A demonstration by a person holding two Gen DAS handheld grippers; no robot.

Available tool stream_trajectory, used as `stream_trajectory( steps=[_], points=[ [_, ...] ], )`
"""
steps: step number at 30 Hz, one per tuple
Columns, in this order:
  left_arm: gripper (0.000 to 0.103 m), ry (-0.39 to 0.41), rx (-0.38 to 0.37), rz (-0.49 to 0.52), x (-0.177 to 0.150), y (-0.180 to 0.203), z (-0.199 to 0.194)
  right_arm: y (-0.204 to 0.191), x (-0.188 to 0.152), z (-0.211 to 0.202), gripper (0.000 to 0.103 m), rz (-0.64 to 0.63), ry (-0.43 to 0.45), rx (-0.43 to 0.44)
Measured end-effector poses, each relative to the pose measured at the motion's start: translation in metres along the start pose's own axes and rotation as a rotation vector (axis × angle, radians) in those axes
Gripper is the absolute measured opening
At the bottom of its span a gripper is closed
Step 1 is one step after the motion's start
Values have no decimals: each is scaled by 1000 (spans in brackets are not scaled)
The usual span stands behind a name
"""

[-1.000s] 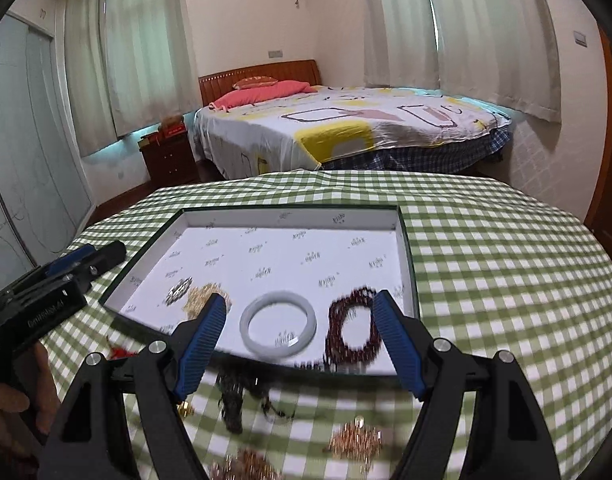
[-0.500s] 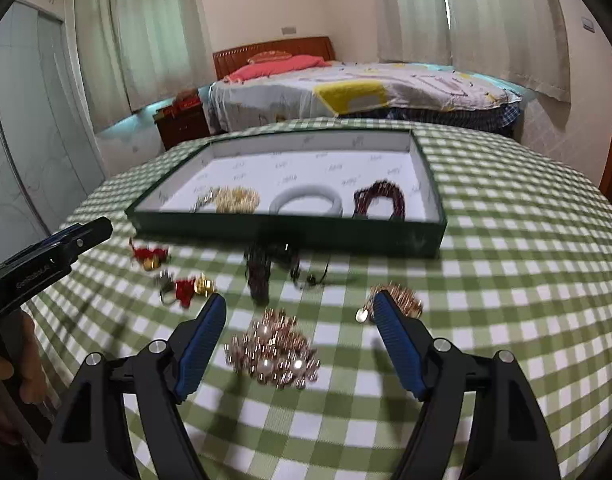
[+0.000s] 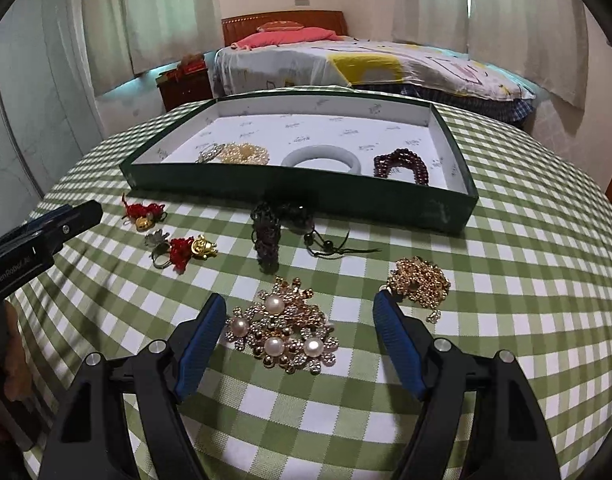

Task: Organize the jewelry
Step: 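Grasp the pearl cluster brooch with the right tool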

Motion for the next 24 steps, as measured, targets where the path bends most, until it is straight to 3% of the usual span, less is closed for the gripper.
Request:
stream_trajectory(
  steps=[3,5,10,12,24],
  points=[
    [59,-4,-1,1,0,1,1,-2,-2,0,70,-19,0,-6],
    [59,-6,-1,-1,0,1,1,-4,-2,-1,56,-26,7,-5],
    [59,-16,-4,-3,-2,2,3,-4,-2,-4,40,-25,19,1],
    [59,-18,-5,-2,-3,3,4,-2,-2,-5,28,-11,24,7],
    [59,-27,-18,9,-3,11,7,5,0,-10,25,34,40,27]
  ],
)
Point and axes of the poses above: each gripper's, at about its wrist camera, not at the fingertips, and z roughly the way its jaws point, y to its right, x to its top, the point moved 9 cm from there along z, roughly the way its jaws point, and after that the axes turned 3 degrees about z, right-handed, at the moved point
